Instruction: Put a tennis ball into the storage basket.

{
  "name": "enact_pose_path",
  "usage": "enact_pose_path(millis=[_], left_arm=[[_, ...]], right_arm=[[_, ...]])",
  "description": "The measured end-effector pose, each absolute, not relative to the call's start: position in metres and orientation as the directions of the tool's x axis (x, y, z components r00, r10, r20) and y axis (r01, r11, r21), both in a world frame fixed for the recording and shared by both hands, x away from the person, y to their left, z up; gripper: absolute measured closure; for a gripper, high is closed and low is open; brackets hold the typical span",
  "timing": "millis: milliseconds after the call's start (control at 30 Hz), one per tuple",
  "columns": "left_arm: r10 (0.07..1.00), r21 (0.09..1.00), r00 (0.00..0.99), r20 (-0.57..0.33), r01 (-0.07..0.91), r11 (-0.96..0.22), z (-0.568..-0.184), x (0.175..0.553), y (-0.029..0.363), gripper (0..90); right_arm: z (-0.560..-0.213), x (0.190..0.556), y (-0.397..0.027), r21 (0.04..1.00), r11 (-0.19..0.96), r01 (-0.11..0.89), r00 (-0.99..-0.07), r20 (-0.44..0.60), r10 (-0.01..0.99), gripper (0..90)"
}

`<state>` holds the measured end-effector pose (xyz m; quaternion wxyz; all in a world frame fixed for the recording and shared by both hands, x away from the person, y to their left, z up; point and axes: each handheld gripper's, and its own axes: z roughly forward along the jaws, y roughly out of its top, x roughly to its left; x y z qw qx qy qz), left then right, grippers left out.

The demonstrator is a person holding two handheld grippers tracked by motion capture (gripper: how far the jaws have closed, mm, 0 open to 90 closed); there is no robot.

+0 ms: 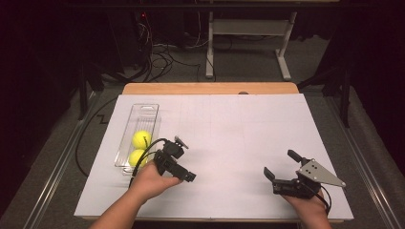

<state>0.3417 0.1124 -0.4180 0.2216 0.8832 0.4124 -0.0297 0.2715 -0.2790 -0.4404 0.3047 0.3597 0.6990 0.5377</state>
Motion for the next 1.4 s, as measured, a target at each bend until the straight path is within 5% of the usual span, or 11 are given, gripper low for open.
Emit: enact_pose_path(millis=[800,1400], left_arm=[[0.615,0.826,0.762,-0.201,0.469,-0.312,-0.426,0.302,0.156,0.2],[0.618,0.932,0.768,-0.168,0.328,-0.154,-0.414,0.295,0.192,0.3]], right_arm=[[-0.445,0.276,-0.284,0.968,0.135,0.21,-0.528,-0.003,0.849,0.2],[-0.44,0.268,-0.284,0.974,0.124,0.191,-0.519,-0.007,0.855,0.2]])
